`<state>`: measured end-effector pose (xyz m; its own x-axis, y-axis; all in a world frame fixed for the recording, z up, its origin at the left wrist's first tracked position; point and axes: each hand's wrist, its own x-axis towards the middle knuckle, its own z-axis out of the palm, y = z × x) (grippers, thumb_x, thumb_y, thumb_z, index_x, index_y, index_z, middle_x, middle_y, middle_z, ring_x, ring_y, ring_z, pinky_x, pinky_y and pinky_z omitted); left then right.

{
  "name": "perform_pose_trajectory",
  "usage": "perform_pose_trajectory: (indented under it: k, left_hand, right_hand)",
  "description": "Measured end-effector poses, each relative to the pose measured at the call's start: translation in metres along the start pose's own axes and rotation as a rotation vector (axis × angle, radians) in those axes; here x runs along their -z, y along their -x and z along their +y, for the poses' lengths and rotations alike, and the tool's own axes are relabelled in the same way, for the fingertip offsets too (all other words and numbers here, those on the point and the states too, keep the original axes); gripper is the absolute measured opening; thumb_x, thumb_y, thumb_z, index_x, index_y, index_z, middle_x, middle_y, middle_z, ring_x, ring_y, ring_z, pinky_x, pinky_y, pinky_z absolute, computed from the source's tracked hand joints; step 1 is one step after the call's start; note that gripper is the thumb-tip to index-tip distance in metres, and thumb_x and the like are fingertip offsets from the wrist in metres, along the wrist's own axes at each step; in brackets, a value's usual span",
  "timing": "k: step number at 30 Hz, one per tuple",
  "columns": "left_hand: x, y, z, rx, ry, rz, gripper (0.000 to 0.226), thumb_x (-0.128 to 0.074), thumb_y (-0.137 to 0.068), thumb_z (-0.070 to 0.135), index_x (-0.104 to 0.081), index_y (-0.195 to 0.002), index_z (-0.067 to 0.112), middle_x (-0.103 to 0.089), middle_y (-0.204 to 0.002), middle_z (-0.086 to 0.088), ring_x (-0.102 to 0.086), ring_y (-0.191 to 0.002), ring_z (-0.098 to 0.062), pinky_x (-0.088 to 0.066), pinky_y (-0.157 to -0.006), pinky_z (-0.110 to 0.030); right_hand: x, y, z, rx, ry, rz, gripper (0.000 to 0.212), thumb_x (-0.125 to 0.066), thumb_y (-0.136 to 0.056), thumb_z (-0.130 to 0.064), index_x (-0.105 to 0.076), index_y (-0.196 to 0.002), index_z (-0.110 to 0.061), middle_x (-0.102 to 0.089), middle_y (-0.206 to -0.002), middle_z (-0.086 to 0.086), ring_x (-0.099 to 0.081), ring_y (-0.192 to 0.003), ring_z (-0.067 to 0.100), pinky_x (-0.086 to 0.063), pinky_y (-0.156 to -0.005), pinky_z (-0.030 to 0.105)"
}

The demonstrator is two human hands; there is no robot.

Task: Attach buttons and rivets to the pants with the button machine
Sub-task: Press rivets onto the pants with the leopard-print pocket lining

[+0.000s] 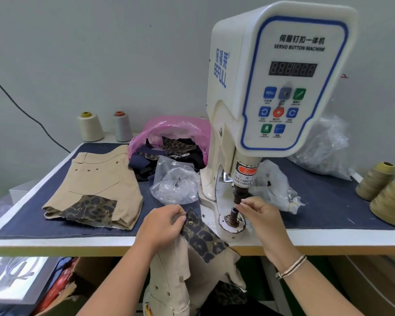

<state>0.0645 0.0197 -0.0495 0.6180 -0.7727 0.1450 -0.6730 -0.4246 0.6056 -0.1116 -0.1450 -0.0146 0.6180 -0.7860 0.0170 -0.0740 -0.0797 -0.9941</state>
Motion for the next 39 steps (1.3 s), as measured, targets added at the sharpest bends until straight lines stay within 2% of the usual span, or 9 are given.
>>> perform_pose_trajectory:
  k: [4, 9, 19, 24, 28, 31, 34, 37, 39]
  left_hand:
    - [-0.001, 0.0, 0.0, 0.003, 0.003, 0.009, 0.016, -0.055, -0.092, 0.029, -0.053, -0.078, 0.037, -0.062, -0.081, 0.018, -0.055, -0.084, -0.005, -0.034, -0.07, -0.026]
    - [-0.001, 0.0, -0.001, 0.004, 0.002, 0.006, 0.018, -0.055, -0.092, 0.029, -0.051, -0.077, 0.039, -0.061, -0.081, 0.018, -0.055, -0.085, -0.006, -0.035, -0.071, -0.028]
    - [0.0, 0.001, -0.001, -0.004, 0.006, 0.008, 0.016, -0.054, -0.092, 0.029, -0.053, -0.079, 0.037, -0.061, -0.081, 0.019, -0.055, -0.084, -0.005, -0.033, -0.074, -0.027]
    - [-0.001, -0.001, -0.002, -0.013, -0.012, 0.011, 0.014, -0.053, -0.092, 0.029, -0.054, -0.08, 0.036, -0.061, -0.082, 0.018, -0.055, -0.084, -0.005, -0.032, -0.072, -0.025]
    - [-0.001, 0.0, -0.002, -0.012, -0.018, 0.018, 0.013, -0.054, -0.091, 0.03, -0.053, -0.08, 0.036, -0.06, -0.081, 0.018, -0.055, -0.083, -0.005, -0.032, -0.072, -0.025]
    - [-0.002, 0.0, 0.0, -0.029, -0.03, 0.039, 0.009, -0.055, -0.087, 0.028, -0.055, -0.079, 0.031, -0.062, -0.08, 0.014, -0.056, -0.08, -0.009, -0.031, -0.07, -0.026]
    - [-0.002, -0.001, -0.001, -0.013, -0.108, 0.053, 0.01, -0.052, -0.082, 0.027, -0.062, -0.082, 0.024, -0.068, -0.082, 0.0, -0.059, -0.078, -0.024, -0.027, -0.062, -0.03]
    - [-0.002, 0.0, -0.004, 0.03, -0.022, 0.038, 0.022, -0.051, -0.081, 0.031, -0.045, -0.061, 0.024, -0.057, -0.062, 0.001, -0.054, -0.069, -0.028, -0.021, -0.05, -0.03]
    - [-0.004, -0.001, -0.005, 0.003, -0.022, 0.036, 0.023, -0.048, -0.083, 0.036, -0.038, -0.063, 0.03, -0.061, -0.072, 0.0, -0.056, -0.076, -0.026, -0.026, -0.056, -0.029]
  right_hand:
    - [0.001, -0.001, 0.002, 0.081, 0.085, -0.055, 0.014, -0.071, -0.083, -0.017, -0.07, -0.069, -0.022, -0.064, -0.075, -0.012, -0.058, -0.071, -0.001, -0.045, -0.067, 0.011]
    - [0.002, 0.001, -0.006, 0.301, 0.288, -0.051, 0.023, -0.07, -0.083, -0.008, -0.063, -0.068, -0.025, -0.057, -0.077, -0.009, -0.051, -0.066, -0.007, -0.038, -0.065, 0.005]
    - [0.002, 0.009, 0.002, 0.48, 0.362, -0.006, 0.021, -0.069, -0.083, -0.004, -0.067, -0.076, -0.024, -0.06, -0.077, -0.008, -0.056, -0.074, 0.004, -0.041, -0.065, 0.01]
    - [0.001, 0.034, 0.013, 0.429, 0.249, 0.073, 0.028, -0.06, -0.089, -0.004, -0.068, -0.09, -0.03, -0.064, -0.084, -0.013, -0.061, -0.08, 0.01, -0.049, -0.068, 0.019]
    - [-0.033, 0.061, 0.011, 0.511, 0.28, -0.077, 0.019, -0.061, -0.089, -0.009, -0.07, -0.087, -0.025, -0.062, -0.078, -0.01, -0.06, -0.075, 0.009, -0.05, -0.066, 0.025]
    - [-0.074, 0.051, -0.01, 0.598, 0.291, -0.22, 0.011, -0.06, -0.087, -0.016, -0.07, -0.086, -0.017, -0.059, -0.079, -0.008, -0.056, -0.077, 0.003, -0.043, -0.07, 0.015]
    - [-0.12, 0.021, -0.031, 0.567, 0.265, -0.249, 0.012, -0.06, -0.087, -0.006, -0.071, -0.089, -0.012, -0.06, -0.086, -0.004, -0.054, -0.082, -0.003, -0.04, -0.076, 0.01]
    - [-0.158, -0.022, -0.046, 0.5, 0.295, -0.259, 0.017, -0.055, -0.089, -0.003, -0.069, -0.097, -0.009, -0.061, -0.097, 0.0, -0.054, -0.093, 0.004, -0.043, -0.087, 0.02]
    - [-0.174, -0.053, -0.053, 0.454, 0.346, -0.25, 0.021, -0.05, -0.091, -0.003, -0.067, -0.103, -0.007, -0.061, -0.106, 0.005, -0.054, -0.103, 0.014, -0.04, -0.093, 0.022]
